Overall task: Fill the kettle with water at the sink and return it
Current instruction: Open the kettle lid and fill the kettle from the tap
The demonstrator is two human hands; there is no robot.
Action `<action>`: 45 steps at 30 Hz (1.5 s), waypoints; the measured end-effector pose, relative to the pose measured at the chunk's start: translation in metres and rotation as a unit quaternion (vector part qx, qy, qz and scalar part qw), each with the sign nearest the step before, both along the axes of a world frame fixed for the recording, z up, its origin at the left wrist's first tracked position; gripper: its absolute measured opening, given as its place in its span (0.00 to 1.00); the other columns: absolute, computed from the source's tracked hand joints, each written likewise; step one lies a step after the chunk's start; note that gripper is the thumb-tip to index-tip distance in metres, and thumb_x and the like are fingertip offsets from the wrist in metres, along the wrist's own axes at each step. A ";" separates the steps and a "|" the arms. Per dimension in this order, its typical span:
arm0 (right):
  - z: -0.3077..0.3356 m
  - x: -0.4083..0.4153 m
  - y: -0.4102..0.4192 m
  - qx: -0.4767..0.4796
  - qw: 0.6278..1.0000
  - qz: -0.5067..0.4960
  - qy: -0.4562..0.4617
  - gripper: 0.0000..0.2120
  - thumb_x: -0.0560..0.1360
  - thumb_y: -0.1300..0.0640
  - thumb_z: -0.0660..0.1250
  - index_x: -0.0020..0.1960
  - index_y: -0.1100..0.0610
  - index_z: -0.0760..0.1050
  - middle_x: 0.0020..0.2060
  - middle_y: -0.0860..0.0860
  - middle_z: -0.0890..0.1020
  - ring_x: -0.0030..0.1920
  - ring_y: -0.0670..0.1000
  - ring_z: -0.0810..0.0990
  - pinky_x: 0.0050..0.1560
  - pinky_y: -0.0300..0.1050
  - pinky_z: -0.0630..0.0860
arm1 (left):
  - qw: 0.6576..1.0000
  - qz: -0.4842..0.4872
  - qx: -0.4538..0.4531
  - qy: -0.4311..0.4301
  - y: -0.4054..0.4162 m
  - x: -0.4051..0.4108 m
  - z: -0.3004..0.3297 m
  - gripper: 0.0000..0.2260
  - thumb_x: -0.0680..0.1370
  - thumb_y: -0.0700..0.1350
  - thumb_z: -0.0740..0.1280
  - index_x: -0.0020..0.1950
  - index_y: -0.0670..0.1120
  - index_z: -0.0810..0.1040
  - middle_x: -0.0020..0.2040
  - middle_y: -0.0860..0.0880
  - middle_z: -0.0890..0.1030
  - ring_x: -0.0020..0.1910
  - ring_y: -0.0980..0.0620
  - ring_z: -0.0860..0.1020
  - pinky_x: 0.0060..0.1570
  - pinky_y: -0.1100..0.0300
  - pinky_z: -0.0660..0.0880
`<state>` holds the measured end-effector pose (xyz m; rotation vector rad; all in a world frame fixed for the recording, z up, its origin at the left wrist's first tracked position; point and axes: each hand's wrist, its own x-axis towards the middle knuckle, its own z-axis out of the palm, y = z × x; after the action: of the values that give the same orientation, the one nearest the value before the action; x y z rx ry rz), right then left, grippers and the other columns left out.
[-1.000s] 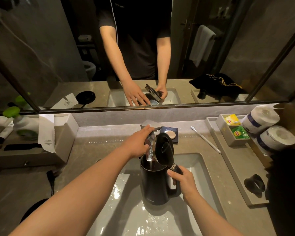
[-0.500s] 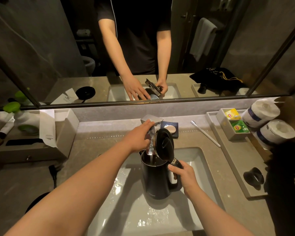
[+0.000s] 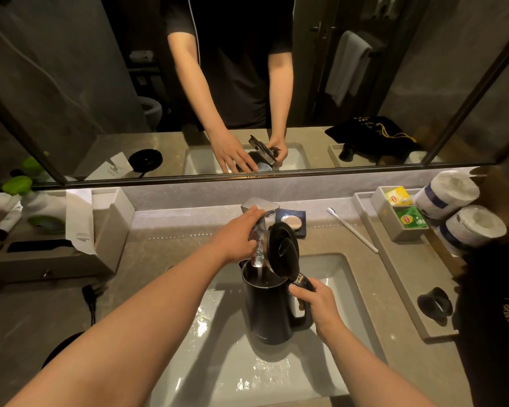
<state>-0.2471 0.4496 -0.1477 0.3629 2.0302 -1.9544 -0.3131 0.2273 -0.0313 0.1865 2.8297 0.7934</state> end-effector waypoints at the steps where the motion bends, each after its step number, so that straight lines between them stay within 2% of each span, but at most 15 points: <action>1: 0.000 0.000 0.000 0.000 1.000 0.000 0.000 0.17 0.62 0.49 0.77 0.40 0.62 0.79 0.27 0.50 0.78 0.27 0.47 0.74 0.31 0.43 0.74 | 1.000 -0.001 -0.001 0.000 0.000 0.000 0.000 0.35 0.74 0.38 0.67 0.77 0.54 0.56 0.80 0.50 0.55 0.74 0.45 0.63 0.67 0.47 0.70; 4: -0.001 0.001 0.000 -0.006 1.000 -0.002 -0.001 0.16 0.62 0.50 0.77 0.39 0.62 0.80 0.28 0.51 0.78 0.29 0.49 0.74 0.32 0.44 0.74 | 1.000 -0.006 -0.001 0.000 -0.001 0.000 0.000 0.35 0.74 0.38 0.67 0.77 0.54 0.56 0.79 0.50 0.56 0.73 0.45 0.64 0.66 0.46 0.70; 9: -0.001 0.002 -0.001 -0.013 1.000 -0.005 -0.001 0.09 0.63 0.51 0.77 0.37 0.55 0.81 0.28 0.47 0.80 0.33 0.50 0.76 0.36 0.47 0.74 | 1.000 -0.005 -0.005 0.002 -0.002 -0.001 -0.002 0.35 0.74 0.38 0.67 0.77 0.54 0.55 0.80 0.50 0.55 0.73 0.45 0.64 0.66 0.46 0.71; 15: 0.002 0.004 -0.002 -0.020 1.000 -0.003 -0.006 0.10 0.62 0.52 0.77 0.39 0.55 0.81 0.28 0.44 0.82 0.34 0.50 0.77 0.36 0.45 0.74 | 1.000 -0.005 0.000 0.002 -0.003 -0.002 -0.004 0.36 0.74 0.39 0.66 0.78 0.54 0.54 0.80 0.51 0.53 0.75 0.46 0.61 0.69 0.49 0.66; 23: 0.004 0.005 -0.002 -0.019 1.000 -0.009 -0.012 0.10 0.62 0.51 0.77 0.38 0.55 0.80 0.27 0.44 0.81 0.34 0.51 0.76 0.38 0.46 0.73 | 1.000 -0.003 0.002 0.004 -0.004 -0.002 -0.007 0.36 0.74 0.39 0.66 0.77 0.55 0.54 0.80 0.52 0.54 0.75 0.46 0.61 0.69 0.50 0.65; 38: 0.005 0.006 0.000 -0.026 1.000 0.002 -0.013 0.08 0.63 0.51 0.76 0.37 0.54 0.81 0.27 0.44 0.81 0.30 0.45 0.78 0.36 0.42 0.74 | 1.000 -0.002 -0.004 0.001 -0.004 -0.003 -0.008 0.36 0.74 0.39 0.66 0.77 0.56 0.54 0.80 0.52 0.53 0.75 0.46 0.61 0.69 0.49 0.65; 42: 0.003 0.006 0.000 -0.028 0.999 0.005 -0.015 0.04 0.63 0.52 0.77 0.33 0.48 0.82 0.27 0.44 0.82 0.28 0.41 0.79 0.35 0.42 0.75 | 1.000 -0.006 -0.003 0.002 -0.005 -0.002 -0.006 0.35 0.75 0.39 0.66 0.78 0.55 0.54 0.80 0.52 0.53 0.75 0.46 0.60 0.70 0.51 0.63; 45: 0.003 0.005 0.001 -0.025 1.000 0.006 -0.016 0.05 0.61 0.50 0.77 0.31 0.46 0.81 0.27 0.44 0.82 0.27 0.41 0.79 0.34 0.42 0.75 | 1.000 -0.010 -0.001 0.004 -0.004 -0.002 -0.005 0.35 0.75 0.39 0.65 0.78 0.54 0.54 0.80 0.51 0.53 0.76 0.46 0.60 0.69 0.52 0.62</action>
<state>-0.2416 0.4501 -0.1451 0.3664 1.9554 -1.9767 -0.3148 0.2231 -0.0359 0.2161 2.8313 0.7862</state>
